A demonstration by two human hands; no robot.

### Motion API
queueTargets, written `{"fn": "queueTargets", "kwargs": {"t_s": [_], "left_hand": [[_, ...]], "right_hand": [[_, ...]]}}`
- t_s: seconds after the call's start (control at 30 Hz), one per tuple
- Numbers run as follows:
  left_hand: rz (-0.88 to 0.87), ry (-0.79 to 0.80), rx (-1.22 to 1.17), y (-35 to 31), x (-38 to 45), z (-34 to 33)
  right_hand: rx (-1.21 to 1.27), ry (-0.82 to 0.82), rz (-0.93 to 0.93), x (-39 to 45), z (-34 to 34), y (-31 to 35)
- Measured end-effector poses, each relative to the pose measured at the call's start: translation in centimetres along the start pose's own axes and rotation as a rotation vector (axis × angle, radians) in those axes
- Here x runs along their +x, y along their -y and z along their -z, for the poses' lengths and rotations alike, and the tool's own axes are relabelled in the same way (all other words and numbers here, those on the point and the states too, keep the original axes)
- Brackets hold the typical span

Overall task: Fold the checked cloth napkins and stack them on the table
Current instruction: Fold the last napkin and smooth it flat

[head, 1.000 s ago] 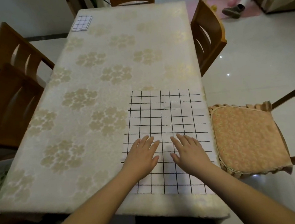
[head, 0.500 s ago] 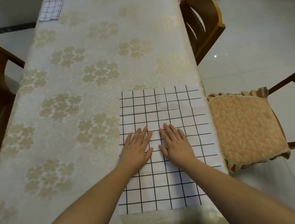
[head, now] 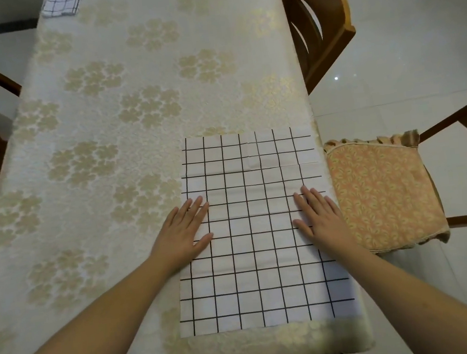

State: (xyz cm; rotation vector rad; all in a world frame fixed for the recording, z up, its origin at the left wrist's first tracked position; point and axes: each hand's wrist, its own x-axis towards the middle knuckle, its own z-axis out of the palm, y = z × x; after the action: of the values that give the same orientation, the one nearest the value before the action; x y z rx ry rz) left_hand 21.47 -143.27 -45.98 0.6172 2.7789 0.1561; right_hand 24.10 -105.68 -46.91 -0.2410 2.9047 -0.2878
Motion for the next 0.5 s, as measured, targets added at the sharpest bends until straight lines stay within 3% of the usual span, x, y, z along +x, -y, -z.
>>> {"fn": "queueTargets", "kwargs": {"t_s": [0.27, 0.5], "left_hand": [[0.065, -0.080, -0.006, -0.9, 0.6, 0.5], [0.106, -0.272, -0.068, -1.7, 0.3, 0.1]], "right_hand": [[0.039, -0.225, 0.044, 0.2, 0.3, -1.2], [0.070, -0.465, 0.104, 0.1, 0.1, -1.1]]}}
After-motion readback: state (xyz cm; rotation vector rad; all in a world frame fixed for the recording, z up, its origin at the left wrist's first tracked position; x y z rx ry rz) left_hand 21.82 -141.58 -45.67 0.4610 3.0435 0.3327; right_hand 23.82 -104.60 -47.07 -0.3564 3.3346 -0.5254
